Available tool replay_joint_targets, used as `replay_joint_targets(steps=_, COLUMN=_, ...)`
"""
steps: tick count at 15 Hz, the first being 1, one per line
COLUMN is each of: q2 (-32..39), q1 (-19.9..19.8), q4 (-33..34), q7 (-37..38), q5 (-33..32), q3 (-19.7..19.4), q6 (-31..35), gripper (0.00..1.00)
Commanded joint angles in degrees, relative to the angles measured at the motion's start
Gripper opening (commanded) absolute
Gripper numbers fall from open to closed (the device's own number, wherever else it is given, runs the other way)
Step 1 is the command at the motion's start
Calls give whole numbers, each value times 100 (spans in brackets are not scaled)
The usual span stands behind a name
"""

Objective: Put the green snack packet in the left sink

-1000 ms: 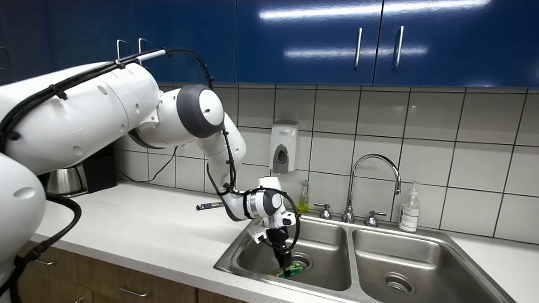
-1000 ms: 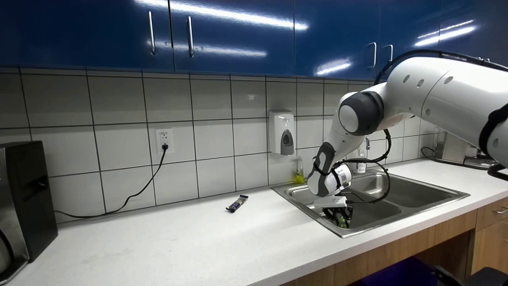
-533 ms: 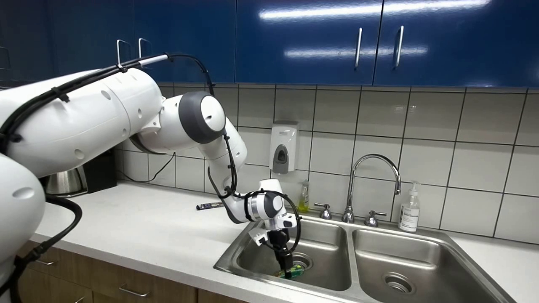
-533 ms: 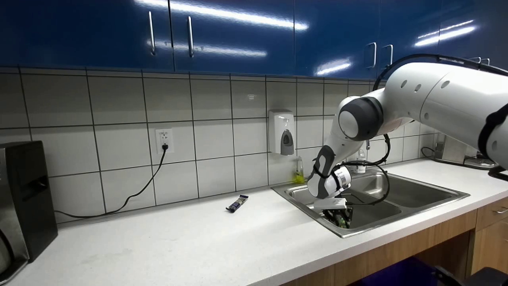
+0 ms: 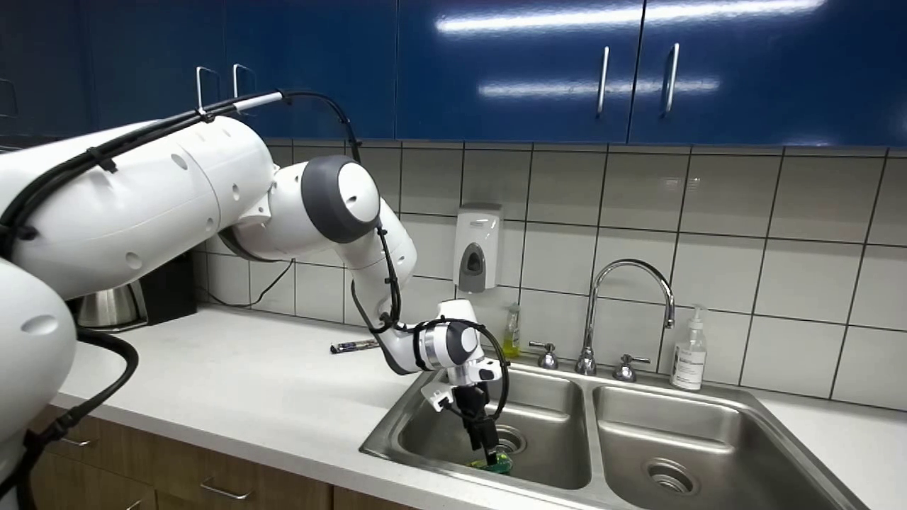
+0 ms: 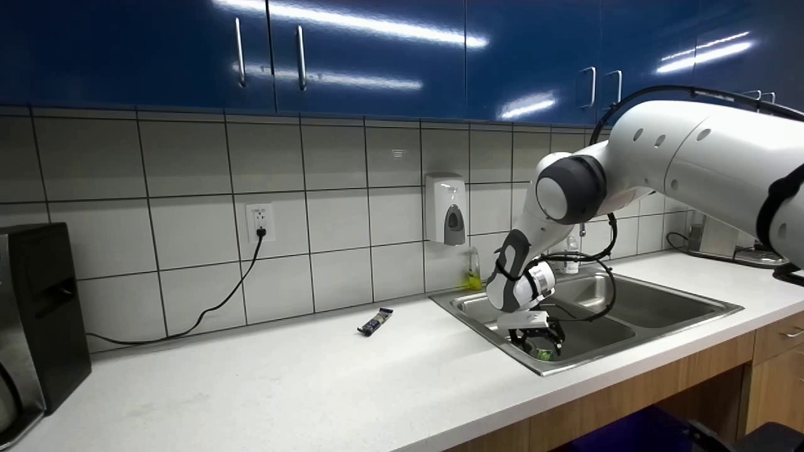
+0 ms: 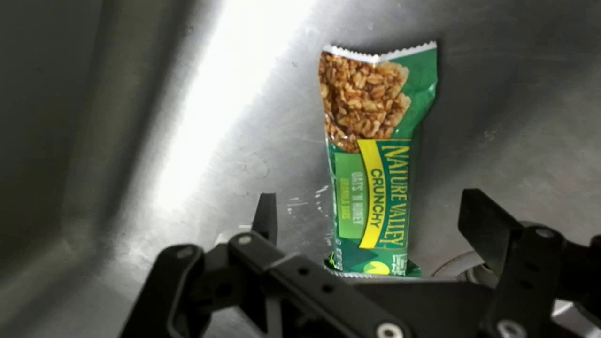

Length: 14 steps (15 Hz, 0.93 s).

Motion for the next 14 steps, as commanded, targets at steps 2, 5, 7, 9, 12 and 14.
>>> replay_joint_targets(steps=2, q2=-403, q1=258, q4=-289, q7=27, q5=-75, q3=-211, q6=-167, gripper=100)
replay_joint_targets(steps=5, q2=-623, q1=436, q4=-445, q7=42, q5=-151, q3=-305, q6=-162, gripper=100)
replay_joint_targets(steps=7, q2=-787, q1=550, q4=-571, q7=40, q5=-196, q3=-353, q6=-138, gripper=100)
replay_joint_targets(steps=9, q2=-972, q1=661, q4=-725, q7=55, q5=-248, q3=-397, q6=-118, gripper=100)
replay_joint_targets(steps=12, q2=-1245, q1=768, q4=-940, q7=31, q5=-333, q3=-417, q6=-92, gripper=100)
replay_joint_targets(steps=14, q2=-1458, q1=761, q4=-1094, q7=-115, q5=-374, q3=-334, q6=-107, gripper=100)
